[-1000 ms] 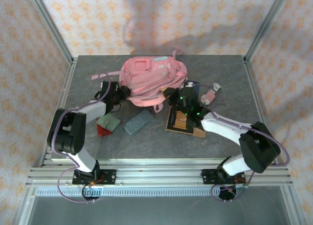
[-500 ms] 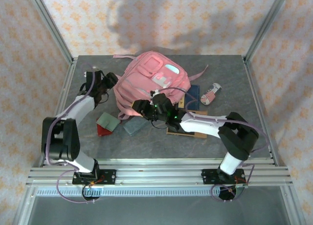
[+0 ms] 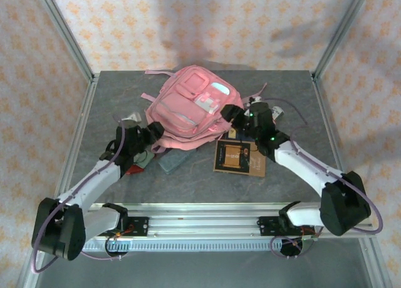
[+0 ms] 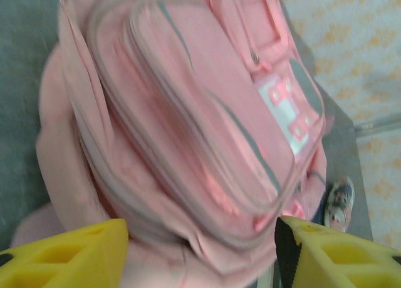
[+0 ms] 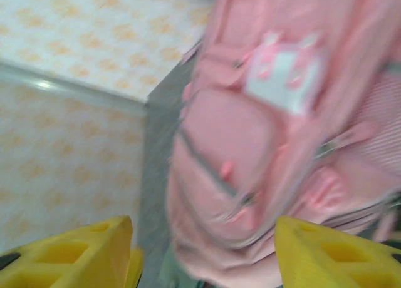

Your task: Pack the student bag

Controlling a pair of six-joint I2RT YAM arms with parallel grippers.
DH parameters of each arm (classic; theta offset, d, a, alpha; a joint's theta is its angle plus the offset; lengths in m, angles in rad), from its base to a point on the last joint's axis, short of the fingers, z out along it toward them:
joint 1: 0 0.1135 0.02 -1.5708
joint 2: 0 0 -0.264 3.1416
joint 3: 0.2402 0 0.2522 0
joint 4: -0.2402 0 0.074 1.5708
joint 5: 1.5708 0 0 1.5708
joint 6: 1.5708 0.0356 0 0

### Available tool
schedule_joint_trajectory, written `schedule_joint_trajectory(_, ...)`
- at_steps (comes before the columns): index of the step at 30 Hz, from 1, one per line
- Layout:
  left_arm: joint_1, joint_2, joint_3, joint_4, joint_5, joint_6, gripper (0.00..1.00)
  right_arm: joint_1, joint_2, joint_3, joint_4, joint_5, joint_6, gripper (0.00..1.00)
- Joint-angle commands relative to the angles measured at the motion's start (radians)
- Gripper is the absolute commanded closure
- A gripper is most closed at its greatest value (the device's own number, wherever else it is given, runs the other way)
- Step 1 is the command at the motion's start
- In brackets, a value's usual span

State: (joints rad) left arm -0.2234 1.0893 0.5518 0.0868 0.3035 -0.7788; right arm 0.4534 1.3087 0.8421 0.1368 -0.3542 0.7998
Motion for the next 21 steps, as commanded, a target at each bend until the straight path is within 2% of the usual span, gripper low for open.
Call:
schedule_joint_trajectory(1, -0.065, -0.050, -0.064, 0.034, -0.036, -0.067, 0.36, -0.077, 0.084, -0.016, -0.029, -0.009, -0.049, 0.39)
schedule_joint_trajectory(4, -0.117, -0.051, -0.084, 0.037, -0.058, -0.087, 0.36, -0.124, 0.201, 0.012, -0.004, -0.031, -0.053, 0.39)
schedule_joint_trajectory(9, -0.197, 0.019, -0.078, 0.072, -0.084, -0.091, 0.37, -0.143, 0.406, 0.106, 0.019, -0.047, -0.054, 0.39)
schedule_joint_trajectory(12, -0.209, 0.072, -0.069, 0.095, -0.091, -0.089, 0.40, -0.143, 0.485, 0.159, 0.032, -0.059, -0.044, 0.45)
schedule_joint_trajectory(14, -0.211, 0.100, -0.062, 0.103, -0.102, -0.089, 0.44, -0.143, 0.520, 0.187, 0.038, -0.068, -0.035, 0.56)
schedule_joint_trajectory(16, -0.210, 0.123, -0.049, 0.108, -0.123, -0.078, 0.51, -0.143, 0.535, 0.208, 0.051, -0.090, -0.025, 0.76)
schedule_joint_trajectory(18, -0.209, 0.149, -0.031, 0.108, -0.144, -0.061, 0.59, -0.142, 0.529, 0.215, 0.060, -0.108, -0.014, 0.89)
schedule_joint_trajectory(21, -0.195, 0.191, 0.010, 0.093, -0.186, -0.027, 0.70, -0.141, 0.480, 0.201, 0.076, -0.130, 0.003, 1.00)
